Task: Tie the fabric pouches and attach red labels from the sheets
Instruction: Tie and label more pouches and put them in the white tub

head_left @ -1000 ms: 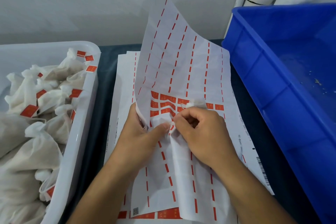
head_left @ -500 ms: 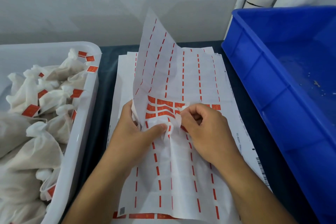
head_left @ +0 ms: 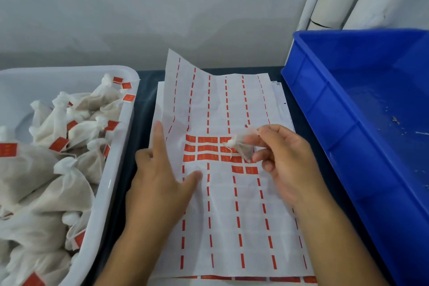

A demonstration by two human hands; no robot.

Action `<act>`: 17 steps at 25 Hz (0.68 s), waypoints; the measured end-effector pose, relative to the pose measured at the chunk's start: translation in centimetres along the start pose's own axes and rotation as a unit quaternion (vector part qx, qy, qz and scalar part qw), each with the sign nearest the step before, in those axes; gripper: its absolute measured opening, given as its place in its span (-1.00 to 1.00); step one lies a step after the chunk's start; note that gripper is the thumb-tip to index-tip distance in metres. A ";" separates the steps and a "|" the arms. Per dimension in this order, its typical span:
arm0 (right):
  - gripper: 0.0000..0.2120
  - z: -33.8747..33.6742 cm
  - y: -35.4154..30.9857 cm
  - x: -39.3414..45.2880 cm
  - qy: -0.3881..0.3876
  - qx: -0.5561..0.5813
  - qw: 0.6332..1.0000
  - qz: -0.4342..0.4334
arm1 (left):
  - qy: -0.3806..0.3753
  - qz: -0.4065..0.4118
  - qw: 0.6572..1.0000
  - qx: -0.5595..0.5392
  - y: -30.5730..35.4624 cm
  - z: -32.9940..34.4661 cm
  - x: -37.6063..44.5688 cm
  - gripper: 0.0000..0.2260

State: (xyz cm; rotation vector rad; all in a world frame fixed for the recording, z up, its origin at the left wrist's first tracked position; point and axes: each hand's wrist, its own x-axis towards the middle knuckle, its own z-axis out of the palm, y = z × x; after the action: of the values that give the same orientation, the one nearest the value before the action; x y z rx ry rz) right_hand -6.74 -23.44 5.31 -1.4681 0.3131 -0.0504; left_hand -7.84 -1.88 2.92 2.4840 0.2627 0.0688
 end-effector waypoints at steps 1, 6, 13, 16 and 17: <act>-0.78 -0.1 -0.1 0.1 -0.006 0.036 0.999 0.010 | 0.026 0.029 0.998 0.043 -0.1 0.1 -0.3 0.09; -0.78 -0.4 0.2 0.5 0.002 0.115 0.993 0.016 | 0.013 0.046 0.983 0.178 -0.4 0.1 -1.1 -0.13; -0.90 -0.5 1.6 1.7 0.083 0.063 0.995 -0.011 | -0.076 0.037 0.996 0.015 4.8 1.9 0.0 -0.49; -0.85 -0.5 2.0 1.8 0.089 0.063 0.994 -0.024 | -0.141 0.061 0.988 0.014 7.2 3.8 1.2 -0.54; -0.85 -0.5 2.1 1.8 0.089 0.063 0.994 -0.027 | -0.135 0.068 0.988 0.022 7.6 4.2 1.5 -0.57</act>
State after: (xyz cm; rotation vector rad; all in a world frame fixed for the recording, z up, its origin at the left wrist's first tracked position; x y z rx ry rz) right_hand -5.42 -24.06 2.85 -1.3493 0.4085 -0.2416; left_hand -4.59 -10.00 4.13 2.5156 -0.0202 -0.2167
